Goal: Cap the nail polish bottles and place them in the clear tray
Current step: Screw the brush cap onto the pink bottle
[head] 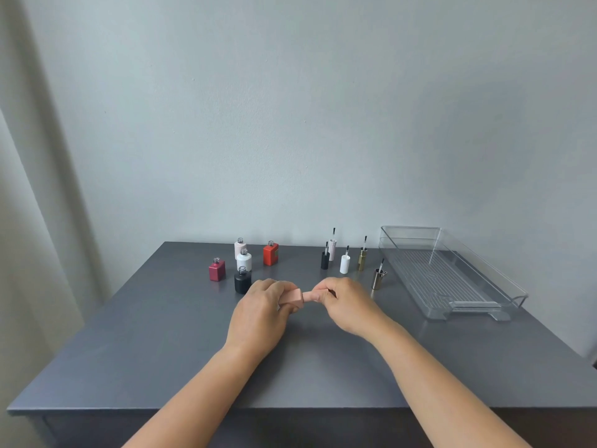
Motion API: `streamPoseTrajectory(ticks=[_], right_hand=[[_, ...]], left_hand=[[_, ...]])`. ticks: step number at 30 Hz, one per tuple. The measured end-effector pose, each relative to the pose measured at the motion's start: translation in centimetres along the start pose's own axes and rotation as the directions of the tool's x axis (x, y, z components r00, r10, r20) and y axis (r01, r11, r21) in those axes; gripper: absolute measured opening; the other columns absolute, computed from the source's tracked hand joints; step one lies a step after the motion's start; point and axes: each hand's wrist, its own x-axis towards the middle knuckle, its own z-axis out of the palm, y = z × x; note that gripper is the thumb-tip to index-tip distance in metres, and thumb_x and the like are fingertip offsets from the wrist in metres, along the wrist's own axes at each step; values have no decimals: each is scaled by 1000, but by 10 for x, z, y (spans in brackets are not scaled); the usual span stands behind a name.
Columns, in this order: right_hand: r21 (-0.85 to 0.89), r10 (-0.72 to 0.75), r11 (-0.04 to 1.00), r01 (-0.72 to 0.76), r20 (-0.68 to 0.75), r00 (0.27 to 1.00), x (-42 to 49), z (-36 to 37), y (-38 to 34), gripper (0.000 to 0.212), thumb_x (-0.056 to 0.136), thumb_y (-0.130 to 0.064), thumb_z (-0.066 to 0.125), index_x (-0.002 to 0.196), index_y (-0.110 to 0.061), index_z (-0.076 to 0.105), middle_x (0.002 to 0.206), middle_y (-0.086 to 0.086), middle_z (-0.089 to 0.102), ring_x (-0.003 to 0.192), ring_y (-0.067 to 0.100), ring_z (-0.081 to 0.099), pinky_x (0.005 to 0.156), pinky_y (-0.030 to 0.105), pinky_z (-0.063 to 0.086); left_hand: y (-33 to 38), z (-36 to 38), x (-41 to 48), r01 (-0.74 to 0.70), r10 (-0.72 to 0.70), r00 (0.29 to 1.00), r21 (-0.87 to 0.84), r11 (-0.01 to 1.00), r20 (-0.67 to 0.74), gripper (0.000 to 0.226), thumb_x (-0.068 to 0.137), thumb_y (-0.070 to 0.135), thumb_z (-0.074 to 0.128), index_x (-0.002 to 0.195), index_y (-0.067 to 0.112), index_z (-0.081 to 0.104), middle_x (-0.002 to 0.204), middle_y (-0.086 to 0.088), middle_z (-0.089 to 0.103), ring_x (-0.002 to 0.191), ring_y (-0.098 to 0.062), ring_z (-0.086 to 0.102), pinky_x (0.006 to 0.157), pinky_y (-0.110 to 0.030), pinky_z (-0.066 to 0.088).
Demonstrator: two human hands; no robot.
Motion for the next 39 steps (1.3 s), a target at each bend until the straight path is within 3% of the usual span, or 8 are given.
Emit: streamPoseTrajectory(ticks=[9, 13, 16, 19, 25, 32, 36, 39], right_hand=[[144, 24, 989, -23, -11, 1000, 1, 1, 1, 25, 95, -26, 57, 74, -37, 68, 59, -14, 55, 55, 8, 46, 53, 21, 36], [258, 14, 966, -30, 62, 998, -4, -1, 1, 11, 89, -38, 62, 84, -39, 72, 67, -5, 57, 45, 6, 43, 51, 23, 41], [240, 2, 971, -18, 65, 998, -6, -2, 0, 16, 85, -46, 65, 91, -33, 73, 69, -11, 60, 48, -2, 47, 53, 20, 40], [172, 3, 985, -7, 24, 1000, -5, -1, 0, 15, 91, -40, 61, 84, -31, 72, 75, -6, 67, 63, 7, 51, 58, 24, 41], [37, 21, 999, -22, 15, 1000, -2, 1, 1, 18, 95, -32, 54, 83, -34, 67, 81, -2, 70, 72, 19, 61, 61, 29, 44], [63, 54, 996, -55, 18, 998, 0, 1, 1, 17, 94, -33, 56, 83, -35, 69, 82, -4, 70, 75, 16, 62, 62, 26, 46], [75, 59, 995, -58, -3, 998, 0, 0, 0, 17, 94, -31, 57, 87, -32, 72, 78, -8, 68, 70, 10, 59, 60, 24, 44], [253, 90, 964, -85, -9, 996, -4, 3, -2, 19, 93, -24, 60, 80, -31, 70, 63, -15, 63, 55, 6, 53, 52, 19, 43]], left_hand=[[2, 0, -1, -58, 61, 998, 86, 995, -29, 20, 88, 23, 71, 108, 26, 70, 99, 9, 63, 98, -15, 55, 72, -34, 51], [0, 1, 1, -1, 0, 999, 48, 999, 36, 24, 91, 22, 67, 114, 28, 68, 105, 8, 64, 103, -15, 55, 80, -33, 49], [-2, 1, 3, 3, -5, 998, 30, 1000, 56, 26, 91, 20, 67, 115, 28, 69, 106, 7, 66, 104, -16, 56, 83, -33, 49], [-2, 2, 2, 2, -3, 998, 20, 1000, 61, 23, 91, 21, 68, 112, 29, 70, 104, 9, 65, 102, -15, 55, 82, -33, 49], [1, 3, 1, -15, 13, 999, 61, 998, 45, 21, 90, 23, 67, 111, 28, 68, 102, 10, 61, 103, -13, 53, 78, -32, 50], [1, 3, -1, -76, 73, 997, 115, 991, 29, 19, 89, 21, 66, 108, 23, 67, 101, 8, 60, 101, -15, 53, 72, -37, 52], [2, 4, 0, -71, 69, 997, 115, 991, 18, 17, 89, 22, 66, 105, 23, 67, 98, 9, 60, 98, -15, 53, 70, -36, 51], [0, 4, 2, -15, 13, 1000, 72, 997, 24, 14, 89, 26, 67, 103, 28, 69, 96, 11, 60, 97, -13, 53, 72, -33, 50]])
